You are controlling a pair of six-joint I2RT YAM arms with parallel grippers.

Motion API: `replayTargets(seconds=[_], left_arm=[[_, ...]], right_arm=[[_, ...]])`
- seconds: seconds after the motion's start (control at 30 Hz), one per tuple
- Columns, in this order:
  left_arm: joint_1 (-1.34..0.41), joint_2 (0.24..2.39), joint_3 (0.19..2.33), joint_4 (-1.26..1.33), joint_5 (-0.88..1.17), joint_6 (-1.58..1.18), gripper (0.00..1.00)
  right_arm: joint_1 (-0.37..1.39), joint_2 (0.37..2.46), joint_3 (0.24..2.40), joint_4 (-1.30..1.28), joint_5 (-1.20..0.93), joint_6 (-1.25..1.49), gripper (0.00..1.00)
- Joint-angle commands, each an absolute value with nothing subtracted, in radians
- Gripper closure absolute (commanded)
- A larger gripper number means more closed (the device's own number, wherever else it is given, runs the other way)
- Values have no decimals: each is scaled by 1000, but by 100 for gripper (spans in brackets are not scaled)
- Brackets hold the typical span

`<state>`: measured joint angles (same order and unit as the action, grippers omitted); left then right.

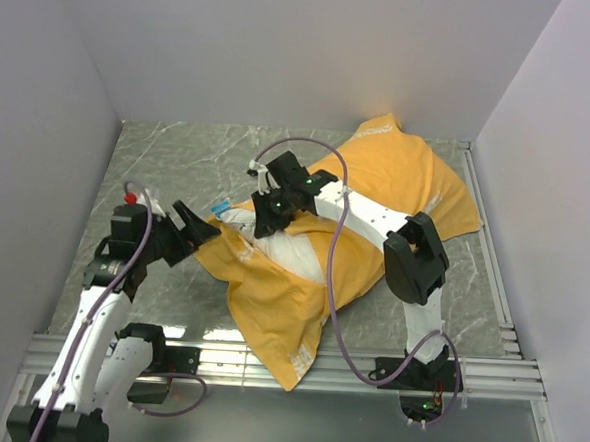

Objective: Put the pillow into the pillowcase

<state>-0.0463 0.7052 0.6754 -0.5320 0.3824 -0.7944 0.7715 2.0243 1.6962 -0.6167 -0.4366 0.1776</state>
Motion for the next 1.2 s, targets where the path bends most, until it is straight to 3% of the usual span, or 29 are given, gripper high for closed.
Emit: replayTargets(seconds=[0.0,0.13,0.37,0.5,0.93,1.13,1.17], left_arm=[[-44,751,589,-334,541,-907,2],[-103,851,571,-215,476,-927,1],[-195,986,557,-126,416,-951,10],[-236,1115,581,-126,385,-939,20],[-379,1333,664,-51,319,-948,26],[-359,1367,664,-150,313,-916,43],[-336,1365,664,-162,314,-911,53]], right_arm=[[782,1967,1626,-506,-494,317,100],[772,1973,1572,-427,-465,397,100],[759,1996,1589,-422,-489,436,100],[756,1985,1582,-420,-495,445,100],[753,1959,1525,-397,-540,474,100],[735,1931,1497,-416,-505,433,100],[733,1927,1491,-422,-497,417,100]])
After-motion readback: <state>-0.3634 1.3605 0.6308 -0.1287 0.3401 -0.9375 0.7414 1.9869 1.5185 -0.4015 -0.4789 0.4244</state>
